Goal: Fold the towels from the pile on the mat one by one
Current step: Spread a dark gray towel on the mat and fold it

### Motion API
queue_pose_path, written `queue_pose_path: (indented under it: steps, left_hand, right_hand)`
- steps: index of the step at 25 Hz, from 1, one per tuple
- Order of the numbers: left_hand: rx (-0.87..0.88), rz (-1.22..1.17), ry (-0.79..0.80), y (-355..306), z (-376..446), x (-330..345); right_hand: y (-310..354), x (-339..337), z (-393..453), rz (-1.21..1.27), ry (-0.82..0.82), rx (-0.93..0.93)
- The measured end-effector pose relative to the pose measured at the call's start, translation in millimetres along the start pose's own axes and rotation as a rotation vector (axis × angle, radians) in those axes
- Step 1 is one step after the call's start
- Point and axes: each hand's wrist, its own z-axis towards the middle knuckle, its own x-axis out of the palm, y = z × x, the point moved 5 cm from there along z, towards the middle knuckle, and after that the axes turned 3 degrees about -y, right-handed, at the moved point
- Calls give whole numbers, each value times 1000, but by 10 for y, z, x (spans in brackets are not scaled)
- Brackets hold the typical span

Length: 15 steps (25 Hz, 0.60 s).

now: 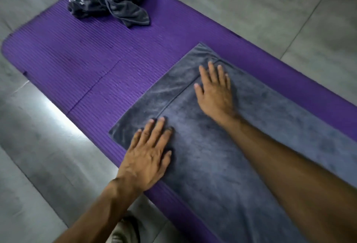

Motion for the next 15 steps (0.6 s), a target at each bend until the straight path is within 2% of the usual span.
queue_pose_path:
  steps: [2, 3, 6, 7, 8, 10, 12, 15]
  left_hand:
    - [249, 12, 58, -170, -144, 176]
    - [275, 11, 55, -188, -178, 155]
    - [134, 41, 80, -274, -37, -44]
    - [133, 57, 71, -361, -11, -65]
    - [186, 62, 38, -512, -15, -75]
    - [414, 27, 4, -1004, -42, 5]
    - [581, -43, 9, -1548, -21, 75]
    - [499, -182, 108, -2362, 124, 225]
  right_hand:
    - [143, 41, -834, 25, -3, -29]
    - [223, 83, -1391, 13, 67, -75]
    - [245, -11, -2692, -25, 157, -224]
    - [139, -50, -2930, -38, 132, -212]
    - [-47, -91, -3116, -38, 92, -113]
    - [-563, -226, -3479, -58, 55, 185]
    - [-708, -227, -4012, -101, 84, 185]
    - [-595, -356, -4572, 72, 58, 121]
